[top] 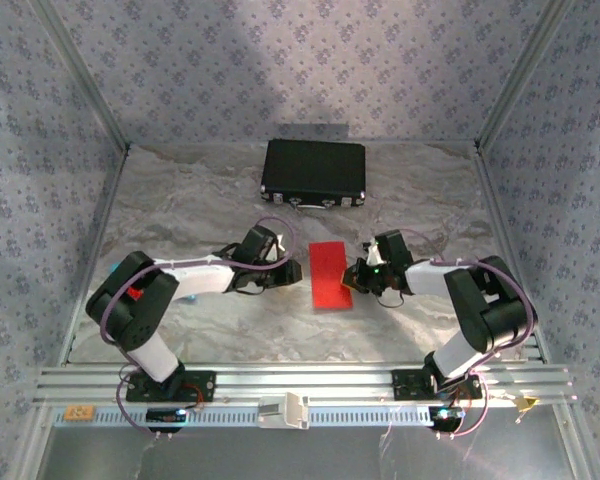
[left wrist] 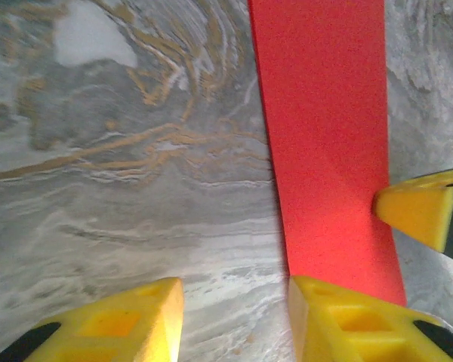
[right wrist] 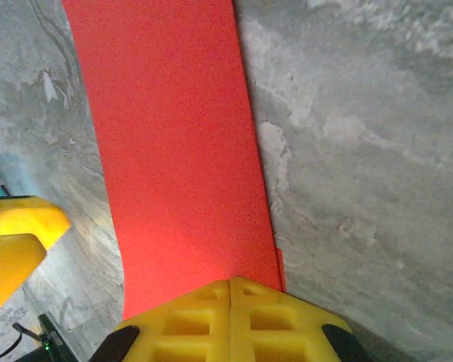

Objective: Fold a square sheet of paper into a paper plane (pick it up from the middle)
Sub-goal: Third fold the triangle at the center of the table.

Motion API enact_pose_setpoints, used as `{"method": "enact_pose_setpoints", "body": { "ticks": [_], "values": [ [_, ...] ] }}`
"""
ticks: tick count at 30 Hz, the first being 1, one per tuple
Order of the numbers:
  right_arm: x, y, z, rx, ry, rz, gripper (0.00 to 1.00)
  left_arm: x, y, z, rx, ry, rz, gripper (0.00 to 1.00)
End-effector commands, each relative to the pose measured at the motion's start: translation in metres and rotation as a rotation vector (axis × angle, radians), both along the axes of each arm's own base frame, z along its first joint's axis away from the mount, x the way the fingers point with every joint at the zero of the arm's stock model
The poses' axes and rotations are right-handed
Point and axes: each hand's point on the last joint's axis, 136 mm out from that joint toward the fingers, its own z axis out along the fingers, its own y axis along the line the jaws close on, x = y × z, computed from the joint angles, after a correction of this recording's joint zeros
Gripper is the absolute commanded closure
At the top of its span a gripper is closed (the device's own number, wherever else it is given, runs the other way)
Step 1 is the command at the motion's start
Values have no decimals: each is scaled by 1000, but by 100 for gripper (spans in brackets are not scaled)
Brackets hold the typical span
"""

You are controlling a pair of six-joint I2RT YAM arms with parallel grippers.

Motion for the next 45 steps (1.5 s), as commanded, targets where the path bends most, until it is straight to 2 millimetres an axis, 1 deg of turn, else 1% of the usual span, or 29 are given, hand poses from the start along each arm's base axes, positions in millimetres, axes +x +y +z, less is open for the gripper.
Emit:
{"method": "enact_pose_setpoints", "body": {
  "ticks": [1, 4, 9, 12, 16, 22, 28, 35, 45],
  "values": [
    [-13, -4, -21, 11, 87, -28, 95, 2, -24, 15, -125, 21, -32, 57],
    [-14, -6, -24, 3, 103, -46, 96, 1, -29, 12, -140, 46, -43, 56],
    [-15, -7, -24, -10, 103, -52, 95, 0, -33, 6, -145, 79, -50, 56],
    [-15, -8, -25, -18, 104, -56, 95, -1, -36, 2, -157, 104, -55, 60],
    [-16, -10, -26, -25, 109, -60, 96, -2, -42, -1, -176, 131, -63, 67],
    [-17, -10, -27, -28, 110, -61, 95, -3, -43, -9, -171, 161, -51, 68],
    [-16, -11, -27, -29, 112, -67, 95, -3, -46, -14, -174, 190, -44, 73],
    [-17, -12, -27, -31, 111, -68, 95, -4, -50, -15, -178, 208, -49, 74],
    [-16, -11, -28, -32, 111, -71, 95, -2, -54, -11, -187, 207, -55, 77]
  ]
}}
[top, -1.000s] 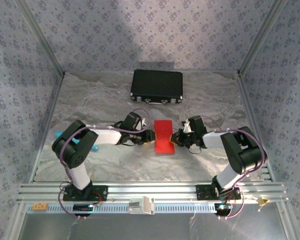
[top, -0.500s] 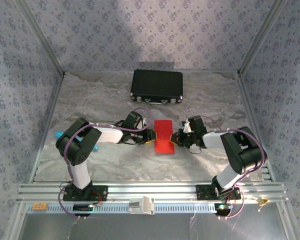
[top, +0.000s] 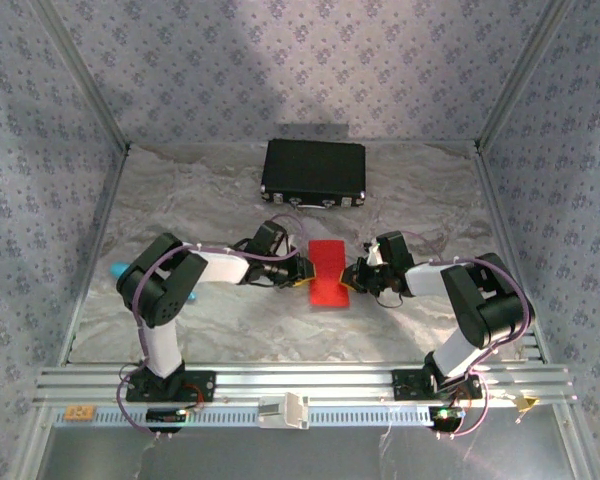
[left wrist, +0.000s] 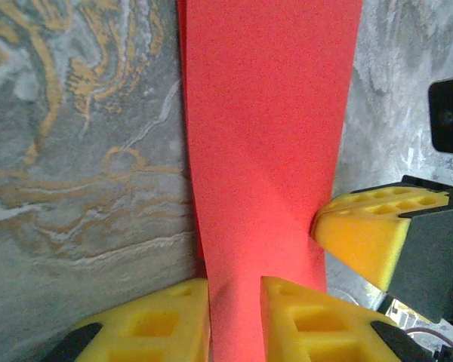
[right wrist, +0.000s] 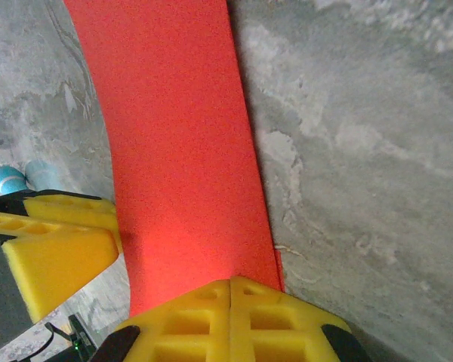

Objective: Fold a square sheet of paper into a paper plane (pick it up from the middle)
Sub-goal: Third fold the triangle at the center of the table.

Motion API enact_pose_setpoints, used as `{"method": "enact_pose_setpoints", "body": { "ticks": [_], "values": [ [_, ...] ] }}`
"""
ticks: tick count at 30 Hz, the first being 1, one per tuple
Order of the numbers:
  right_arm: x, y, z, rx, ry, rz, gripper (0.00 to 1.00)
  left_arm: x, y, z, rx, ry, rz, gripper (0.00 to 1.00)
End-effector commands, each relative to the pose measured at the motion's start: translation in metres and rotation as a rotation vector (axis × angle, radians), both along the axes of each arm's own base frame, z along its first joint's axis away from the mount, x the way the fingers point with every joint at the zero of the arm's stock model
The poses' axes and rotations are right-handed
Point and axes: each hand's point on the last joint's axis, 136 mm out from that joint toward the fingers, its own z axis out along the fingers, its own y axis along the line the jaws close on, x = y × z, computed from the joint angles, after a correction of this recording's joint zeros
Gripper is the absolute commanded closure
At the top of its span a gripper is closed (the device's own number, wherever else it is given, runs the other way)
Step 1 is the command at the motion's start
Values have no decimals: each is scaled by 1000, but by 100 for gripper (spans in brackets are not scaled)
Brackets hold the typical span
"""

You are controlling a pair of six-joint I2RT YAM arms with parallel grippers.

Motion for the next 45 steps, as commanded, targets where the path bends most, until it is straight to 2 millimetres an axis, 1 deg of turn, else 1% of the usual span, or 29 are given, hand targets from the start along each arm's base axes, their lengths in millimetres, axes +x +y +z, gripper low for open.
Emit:
{"method": "enact_pose_setpoints", "body": {
  "ticks": [1, 6, 8, 12, 15, 18, 20, 23, 26, 28, 29, 31, 33, 35, 38, 40, 43, 45],
  "values": [
    [-18, -16, -29, -88, 96, -36, 95, -5, -10, 0, -16, 11, -35, 78],
    [-18, -15, -28, -84, 92, -34, 95, -5, -8, -1, -12, 9, -30, 82],
    [-16, -14, -25, -76, 79, -33, 93, -5, -8, 1, -10, 4, -26, 86],
    [-14, -12, -19, -55, 40, -34, 89, -3, -5, 3, -3, -5, -16, 91],
    [-12, -10, -6, -48, -19, -33, 79, -2, -2, 8, -3, -12, -5, 92],
    [-10, -8, 12, -66, -102, -19, 66, -2, 0, 12, -15, -2, -5, 92],
    [-9, -7, 28, -103, -177, 4, 59, -3, 2, 16, -28, 5, -3, 92],
    [-12, -3, 49, -190, -290, 61, 51, -4, 3, 23, -49, 18, -1, 92],
    [-17, 3, 72, -215, -422, 103, 45, -4, 6, 30, -66, 30, 7, 92],
    [-19, 7, 85, -237, -503, 126, 39, -4, 9, 32, -63, 44, 17, 92],
    [-21, 11, 92, -247, -553, 145, 31, -4, 11, 33, -62, 50, 20, 92],
    [-23, 17, 97, -288, -651, 184, 30, -4, 13, 34, -59, 62, 29, 92],
    [-32, 27, 98, -345, -757, 271, 29, -4, 13, 36, -61, 67, 30, 92],
    [-44, 40, 94, -406, -879, 394, 28, -4, 13, 37, -63, 72, 31, 92],
    [-54, 52, 85, -544, -1022, 519, 31, -3, 13, 38, -66, 73, 35, 92],
    [-61, 63, 82, -601, -1096, 596, 33, -3, 13, 38, -67, 73, 38, 92],
    [-66, 73, 77, -642, -1171, 640, 31, -2, 13, 39, -70, 68, 38, 92],
    [-68, 77, 72, -667, -1204, 659, 31, -2, 13, 40, -71, 66, 38, 92]
  ]
}}
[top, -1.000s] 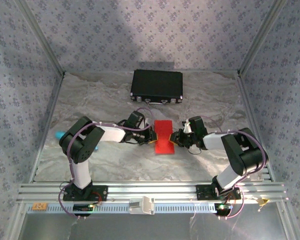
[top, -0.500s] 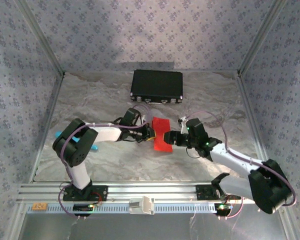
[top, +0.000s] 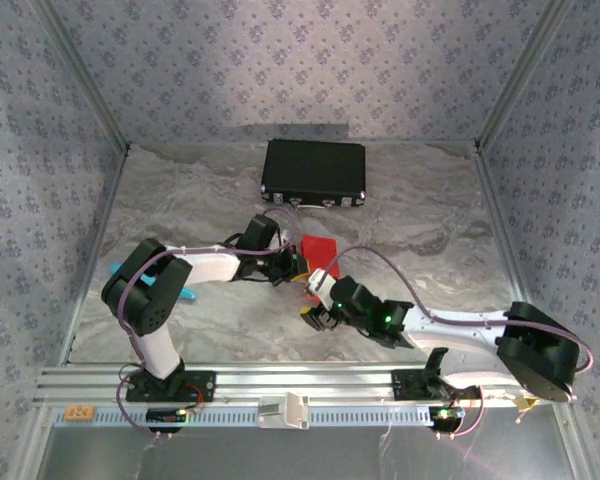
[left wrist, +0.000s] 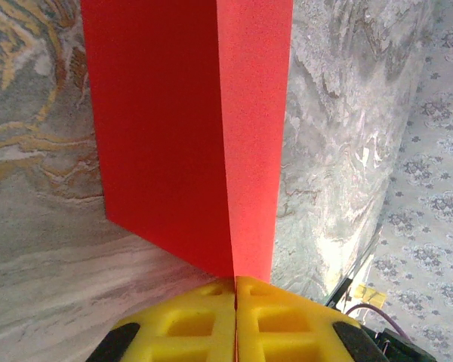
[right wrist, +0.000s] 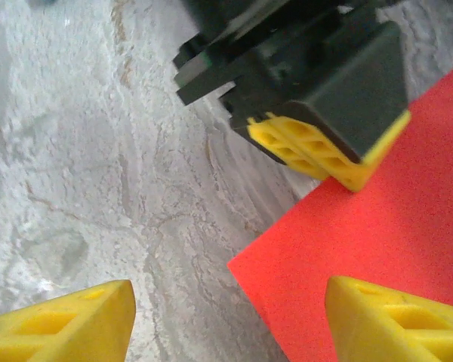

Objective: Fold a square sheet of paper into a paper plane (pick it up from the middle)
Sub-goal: Third fold the triangle at the center of the table.

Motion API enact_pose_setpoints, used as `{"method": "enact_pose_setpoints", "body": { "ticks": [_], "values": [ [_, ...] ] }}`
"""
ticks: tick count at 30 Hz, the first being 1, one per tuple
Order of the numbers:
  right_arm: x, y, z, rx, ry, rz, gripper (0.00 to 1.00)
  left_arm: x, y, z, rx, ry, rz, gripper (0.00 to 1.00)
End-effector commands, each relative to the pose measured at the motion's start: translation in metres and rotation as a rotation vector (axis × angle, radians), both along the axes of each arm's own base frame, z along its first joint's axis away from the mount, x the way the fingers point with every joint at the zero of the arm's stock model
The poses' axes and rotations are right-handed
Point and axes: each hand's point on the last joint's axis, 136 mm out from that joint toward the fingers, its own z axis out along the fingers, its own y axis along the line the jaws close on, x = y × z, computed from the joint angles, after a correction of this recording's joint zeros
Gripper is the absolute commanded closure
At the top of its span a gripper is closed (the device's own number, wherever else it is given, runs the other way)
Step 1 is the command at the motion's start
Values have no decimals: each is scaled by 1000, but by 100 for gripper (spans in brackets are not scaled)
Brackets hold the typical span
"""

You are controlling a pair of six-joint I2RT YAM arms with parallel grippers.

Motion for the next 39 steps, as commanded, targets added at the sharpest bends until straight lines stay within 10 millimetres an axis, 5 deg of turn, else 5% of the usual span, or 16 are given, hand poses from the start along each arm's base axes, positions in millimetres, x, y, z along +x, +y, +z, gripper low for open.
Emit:
{"method": "enact_pose_setpoints", "body": {
  "ticks": [1, 12, 24, 39],
  "values": [
    [13, -2, 1, -95, -189, -2, 30, -3, 1, 12, -23, 4, -4, 92],
    [29, 2, -14, -237, -311, -90, 31, -3, 2, 12, -23, 1, -3, 92],
    [22, -1, -20, -201, -288, -83, 59, -3, 1, 12, -23, -2, -6, 92],
    [21, -8, -19, -187, -287, -105, 74, -2, 2, 13, -22, -10, -1, 92]
  ]
}}
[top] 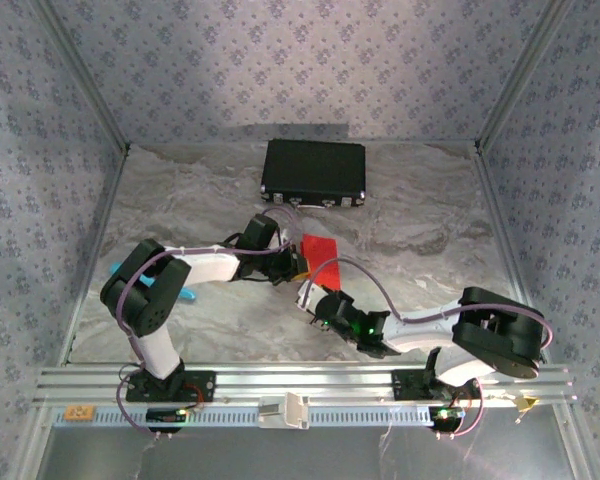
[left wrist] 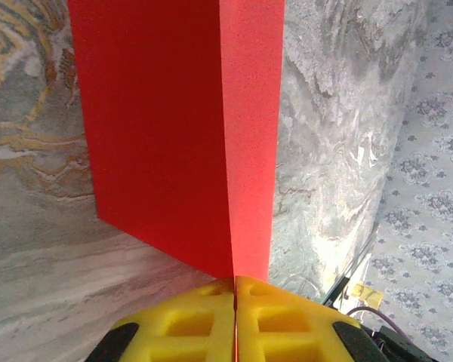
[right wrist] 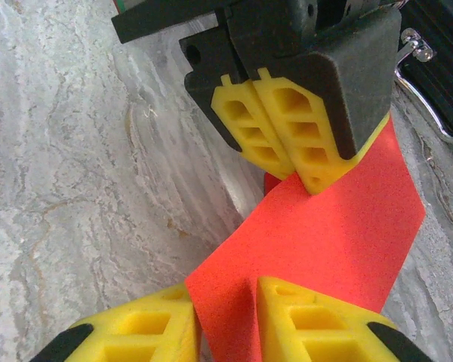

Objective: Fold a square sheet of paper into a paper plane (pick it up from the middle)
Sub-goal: Third fold the triangle at the center of the table.

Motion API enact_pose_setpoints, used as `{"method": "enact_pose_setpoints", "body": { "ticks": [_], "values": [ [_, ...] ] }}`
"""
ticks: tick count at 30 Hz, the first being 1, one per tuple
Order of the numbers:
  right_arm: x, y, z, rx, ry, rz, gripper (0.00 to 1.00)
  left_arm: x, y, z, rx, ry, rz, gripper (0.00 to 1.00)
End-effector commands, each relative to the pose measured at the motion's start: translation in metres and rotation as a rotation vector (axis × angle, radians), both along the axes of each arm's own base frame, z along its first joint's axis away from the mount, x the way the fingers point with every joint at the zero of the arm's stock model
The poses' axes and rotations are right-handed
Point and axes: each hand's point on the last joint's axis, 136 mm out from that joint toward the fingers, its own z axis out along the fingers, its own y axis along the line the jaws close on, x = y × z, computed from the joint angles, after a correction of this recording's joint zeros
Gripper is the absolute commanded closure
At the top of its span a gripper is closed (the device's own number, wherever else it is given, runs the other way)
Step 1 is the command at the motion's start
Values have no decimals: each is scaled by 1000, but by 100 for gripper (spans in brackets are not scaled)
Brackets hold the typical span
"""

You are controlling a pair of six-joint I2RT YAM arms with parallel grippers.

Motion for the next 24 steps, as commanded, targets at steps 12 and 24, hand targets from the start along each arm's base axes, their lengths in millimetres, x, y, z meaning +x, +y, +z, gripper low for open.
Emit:
{"method": "enact_pose_setpoints", "body": {
  "ticks": [12, 24],
  "values": [
    [5, -1, 9, 55, -24, -44, 72, -3, 2, 9, -16, -3, 1, 91],
    [9, 4, 9, 49, -30, -45, 74, -3, 2, 7, -14, 0, 1, 91]
  ]
}}
